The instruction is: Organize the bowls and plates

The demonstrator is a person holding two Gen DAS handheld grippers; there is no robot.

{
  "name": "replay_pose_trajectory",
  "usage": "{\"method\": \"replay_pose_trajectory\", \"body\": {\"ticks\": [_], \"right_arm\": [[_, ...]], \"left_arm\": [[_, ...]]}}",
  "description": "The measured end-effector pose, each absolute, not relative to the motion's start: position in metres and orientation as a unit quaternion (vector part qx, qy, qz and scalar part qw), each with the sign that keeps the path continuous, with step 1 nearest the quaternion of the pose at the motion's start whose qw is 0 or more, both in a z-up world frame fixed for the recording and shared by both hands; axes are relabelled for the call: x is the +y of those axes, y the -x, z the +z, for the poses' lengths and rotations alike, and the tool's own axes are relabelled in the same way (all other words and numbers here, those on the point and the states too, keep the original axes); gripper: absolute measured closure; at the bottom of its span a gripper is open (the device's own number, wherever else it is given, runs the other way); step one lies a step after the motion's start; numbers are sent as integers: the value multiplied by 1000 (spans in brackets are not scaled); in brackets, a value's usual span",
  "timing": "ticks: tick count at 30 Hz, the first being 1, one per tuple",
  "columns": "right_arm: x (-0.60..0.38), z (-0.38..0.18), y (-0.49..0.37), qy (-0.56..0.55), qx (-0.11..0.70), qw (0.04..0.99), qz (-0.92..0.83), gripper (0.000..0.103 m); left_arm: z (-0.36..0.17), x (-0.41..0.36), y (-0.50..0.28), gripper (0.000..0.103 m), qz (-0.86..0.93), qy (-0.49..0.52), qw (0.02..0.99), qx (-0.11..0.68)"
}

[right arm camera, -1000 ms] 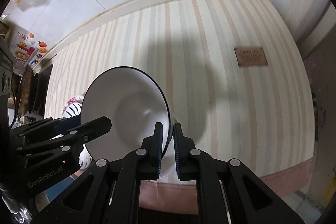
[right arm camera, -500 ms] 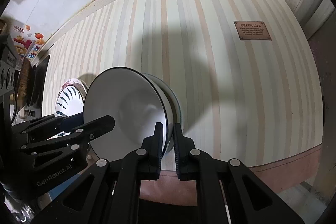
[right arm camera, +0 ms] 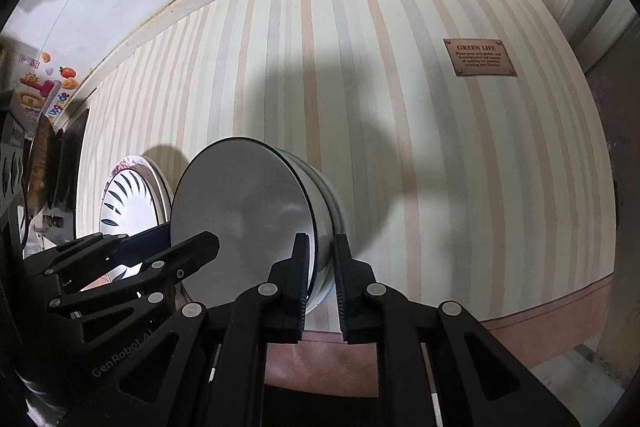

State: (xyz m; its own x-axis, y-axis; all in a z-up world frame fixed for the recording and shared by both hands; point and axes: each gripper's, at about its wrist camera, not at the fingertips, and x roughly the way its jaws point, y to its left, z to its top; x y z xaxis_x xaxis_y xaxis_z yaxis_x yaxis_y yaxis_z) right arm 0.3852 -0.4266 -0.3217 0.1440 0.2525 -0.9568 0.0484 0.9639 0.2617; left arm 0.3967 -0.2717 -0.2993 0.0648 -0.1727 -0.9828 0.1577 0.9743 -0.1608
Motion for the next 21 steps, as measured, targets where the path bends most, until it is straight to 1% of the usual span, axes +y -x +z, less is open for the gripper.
{"method": "replay_pose_trajectory", "body": {"ticks": [5, 12, 14, 15, 16, 17, 18, 19, 20, 21], "right_arm": [[-430, -315, -382, -127, 647, 748, 67, 88], [-426, -270, -350, -81, 618, 780, 52, 87], [-425, -258, -338, -69, 613, 786, 45, 78], [-425, -254, -334, -66, 611, 788, 44, 68], [-424, -246, -327, -61, 606, 792, 42, 55], [-423, -241, -321, -58, 602, 795, 41, 49], [-423, -233, -314, -54, 596, 800, 40, 40], [-423, -229, -309, -52, 593, 803, 39, 34], [-423, -224, -305, -52, 590, 805, 38, 32], [-424, -219, -299, -53, 587, 807, 37, 25]], "left_arm": [[-288, -271, -392, 73, -109, 1, 736, 669], [-245, -260, -370, 73, -109, -22, 766, 633], [-235, -256, -362, 72, -112, -27, 769, 629], [-231, -253, -358, 68, -115, -28, 770, 627], [-226, -249, -354, 64, -116, -27, 771, 626], [-221, -245, -349, 61, -118, -26, 771, 625], [-217, -243, -345, 53, -121, -25, 771, 625], [-213, -240, -341, 40, -125, -23, 771, 624], [-210, -239, -336, 34, -127, -22, 772, 622], [-205, -237, -333, 24, -132, -20, 774, 619]]}}
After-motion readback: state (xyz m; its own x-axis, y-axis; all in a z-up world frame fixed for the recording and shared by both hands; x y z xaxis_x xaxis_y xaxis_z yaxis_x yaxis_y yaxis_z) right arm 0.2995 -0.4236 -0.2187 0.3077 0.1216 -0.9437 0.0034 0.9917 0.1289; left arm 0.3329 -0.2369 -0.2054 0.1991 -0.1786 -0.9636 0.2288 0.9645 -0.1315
